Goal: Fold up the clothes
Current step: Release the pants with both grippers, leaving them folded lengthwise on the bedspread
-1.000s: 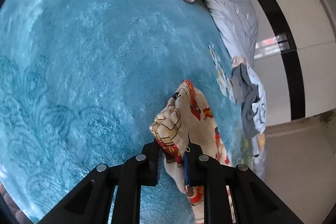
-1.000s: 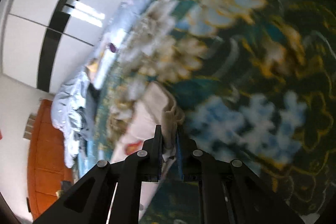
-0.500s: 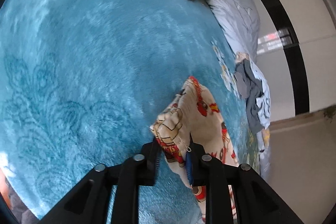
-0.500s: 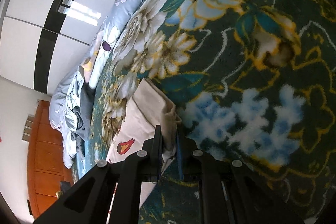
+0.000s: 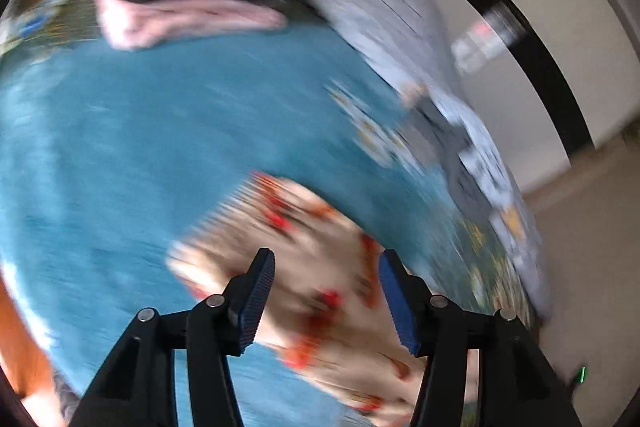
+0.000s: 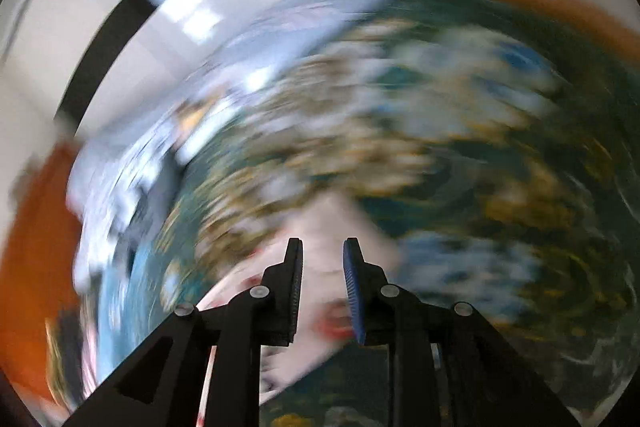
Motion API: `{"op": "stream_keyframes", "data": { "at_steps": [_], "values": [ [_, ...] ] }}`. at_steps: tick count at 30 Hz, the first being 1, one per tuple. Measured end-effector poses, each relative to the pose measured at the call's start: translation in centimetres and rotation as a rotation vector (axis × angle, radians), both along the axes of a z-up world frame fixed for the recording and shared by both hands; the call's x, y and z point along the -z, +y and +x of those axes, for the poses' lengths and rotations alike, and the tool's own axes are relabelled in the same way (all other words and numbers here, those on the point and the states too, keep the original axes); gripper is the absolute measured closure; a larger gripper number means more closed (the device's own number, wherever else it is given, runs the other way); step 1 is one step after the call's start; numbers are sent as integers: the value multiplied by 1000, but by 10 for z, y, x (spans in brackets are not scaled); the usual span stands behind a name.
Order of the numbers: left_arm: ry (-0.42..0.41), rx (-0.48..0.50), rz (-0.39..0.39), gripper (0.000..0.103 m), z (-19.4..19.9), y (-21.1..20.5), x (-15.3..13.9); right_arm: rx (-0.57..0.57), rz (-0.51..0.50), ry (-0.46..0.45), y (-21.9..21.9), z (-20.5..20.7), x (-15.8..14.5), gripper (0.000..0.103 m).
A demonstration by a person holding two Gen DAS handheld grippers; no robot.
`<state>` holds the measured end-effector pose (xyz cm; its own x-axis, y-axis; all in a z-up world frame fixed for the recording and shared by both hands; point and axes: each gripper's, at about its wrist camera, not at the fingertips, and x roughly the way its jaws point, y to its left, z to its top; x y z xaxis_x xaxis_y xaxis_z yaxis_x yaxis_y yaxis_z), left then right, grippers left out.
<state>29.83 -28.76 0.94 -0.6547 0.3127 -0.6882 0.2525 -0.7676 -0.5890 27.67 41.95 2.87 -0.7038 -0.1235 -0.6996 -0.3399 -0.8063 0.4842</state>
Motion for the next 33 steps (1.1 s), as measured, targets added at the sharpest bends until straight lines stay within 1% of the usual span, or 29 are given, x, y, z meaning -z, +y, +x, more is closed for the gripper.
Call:
{"op": "stream_keyframes", "data": {
  "at_steps": [1, 3, 5, 8, 10, 11, 13, 18, 23, 30, 32, 33],
  "values": [
    [-6, 40, -4, 45, -5, 14, 2, -90, 9, 3, -23, -13, -3, 77],
    [-44, 142, -53, 45, -12, 54, 11, -264, 9, -9, -74, -37, 1, 76],
    [-66, 204, -86, 45, -12, 78, 20, -434, 27, -32, -131, -59, 11, 76],
    [-103, 288, -132, 45, -11, 108, 37, -625, 102, -56, -196, -76, 24, 76],
    [-136, 298, -155, 44, -7, 117, 46, -706, 161, -70, -219, -82, 31, 76],
    [-148, 295, -151, 45, -6, 117, 52, -734, 197, -84, -226, -88, 35, 76],
    [-129, 291, -138, 44, -3, 116, 53, -790, 265, -111, -237, -99, 42, 76],
    [-127, 286, -83, 43, -3, 108, 56, -895, 397, -187, -245, -104, 58, 76],
    [-129, 286, -55, 43, -2, 108, 57, -941, 413, -192, -244, -101, 60, 76],
    [-135, 290, -51, 42, -4, 109, 57, -1004, 493, -179, -251, -94, 57, 76],
    [-138, 288, -53, 42, -5, 109, 56, -1022, 527, -167, -256, -91, 57, 81],
    [-140, 287, -54, 41, -5, 110, 56, -1033, 546, -158, -259, -89, 57, 90]
  ]
}}
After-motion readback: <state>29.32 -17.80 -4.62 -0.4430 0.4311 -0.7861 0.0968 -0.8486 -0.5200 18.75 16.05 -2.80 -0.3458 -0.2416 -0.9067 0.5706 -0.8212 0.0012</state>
